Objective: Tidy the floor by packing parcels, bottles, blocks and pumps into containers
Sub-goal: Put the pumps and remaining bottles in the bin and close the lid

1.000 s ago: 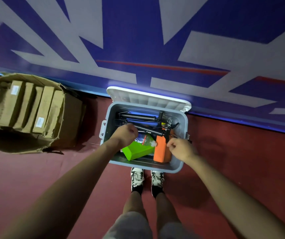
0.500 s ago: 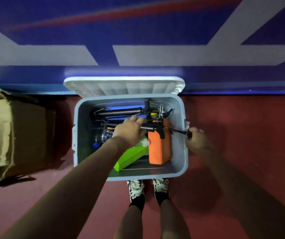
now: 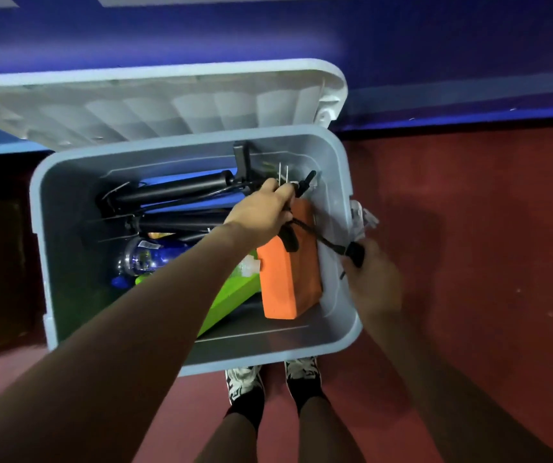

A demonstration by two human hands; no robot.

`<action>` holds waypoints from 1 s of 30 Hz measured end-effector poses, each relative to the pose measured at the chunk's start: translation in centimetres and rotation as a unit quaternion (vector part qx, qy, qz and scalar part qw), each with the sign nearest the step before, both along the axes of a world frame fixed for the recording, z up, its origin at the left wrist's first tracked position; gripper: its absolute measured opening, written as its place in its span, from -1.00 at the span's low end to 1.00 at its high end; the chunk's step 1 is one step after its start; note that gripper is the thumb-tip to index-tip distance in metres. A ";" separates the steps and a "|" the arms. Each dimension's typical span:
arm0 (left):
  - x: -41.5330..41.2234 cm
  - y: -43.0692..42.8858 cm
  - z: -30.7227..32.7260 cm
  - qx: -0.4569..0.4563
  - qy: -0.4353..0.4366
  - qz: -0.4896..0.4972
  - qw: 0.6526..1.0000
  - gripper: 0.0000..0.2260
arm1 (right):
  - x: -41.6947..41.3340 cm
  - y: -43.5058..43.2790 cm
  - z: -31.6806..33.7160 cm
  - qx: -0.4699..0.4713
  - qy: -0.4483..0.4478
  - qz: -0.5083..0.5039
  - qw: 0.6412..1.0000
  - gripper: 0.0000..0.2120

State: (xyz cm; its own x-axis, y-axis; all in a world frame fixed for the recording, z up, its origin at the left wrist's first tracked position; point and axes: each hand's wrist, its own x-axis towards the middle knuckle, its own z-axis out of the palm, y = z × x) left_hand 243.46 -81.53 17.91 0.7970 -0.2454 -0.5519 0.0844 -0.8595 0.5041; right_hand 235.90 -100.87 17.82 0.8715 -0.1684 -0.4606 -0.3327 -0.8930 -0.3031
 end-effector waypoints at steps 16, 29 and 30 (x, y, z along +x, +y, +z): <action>1.0 1.0 1.5 0.025 0.058 0.107 0.992 -0.53 | 0.4 5.0 1.2 -0.182 0.212 0.468 0.838 -0.70; -6.0 6.6 23.3 0.017 0.030 0.058 0.998 -0.77 | 1.0 6.7 22.6 -0.062 0.198 0.366 0.907 -0.74; -6.7 7.2 25.1 0.013 0.018 0.071 0.997 -0.78 | 0.8 7.0 24.2 -0.062 0.183 0.364 0.911 -0.74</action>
State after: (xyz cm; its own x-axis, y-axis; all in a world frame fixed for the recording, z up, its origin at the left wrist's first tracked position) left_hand 236.74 -74.31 42.99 0.8020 -0.1160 -0.5860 0.2248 -0.8502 0.4760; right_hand 236.75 -93.92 42.01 0.5639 0.3226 -0.7603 0.3038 -0.9370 -0.1722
